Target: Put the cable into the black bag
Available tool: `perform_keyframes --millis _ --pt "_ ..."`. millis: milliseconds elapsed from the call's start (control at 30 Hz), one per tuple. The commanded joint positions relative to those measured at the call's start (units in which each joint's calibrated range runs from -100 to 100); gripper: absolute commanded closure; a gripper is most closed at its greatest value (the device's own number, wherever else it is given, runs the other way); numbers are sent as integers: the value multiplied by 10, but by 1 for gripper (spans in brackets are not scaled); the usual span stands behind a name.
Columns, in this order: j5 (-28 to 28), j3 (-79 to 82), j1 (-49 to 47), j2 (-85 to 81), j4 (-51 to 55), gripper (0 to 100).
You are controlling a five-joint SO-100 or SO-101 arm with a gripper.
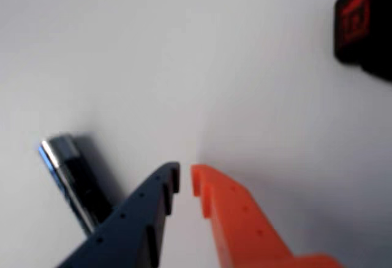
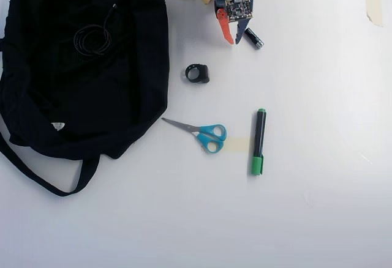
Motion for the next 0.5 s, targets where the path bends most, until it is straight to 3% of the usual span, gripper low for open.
perform_keyframes --millis 0,467 --pt "2 13 4 -8 16 98" --pt "3 13 4 -7 14 98"
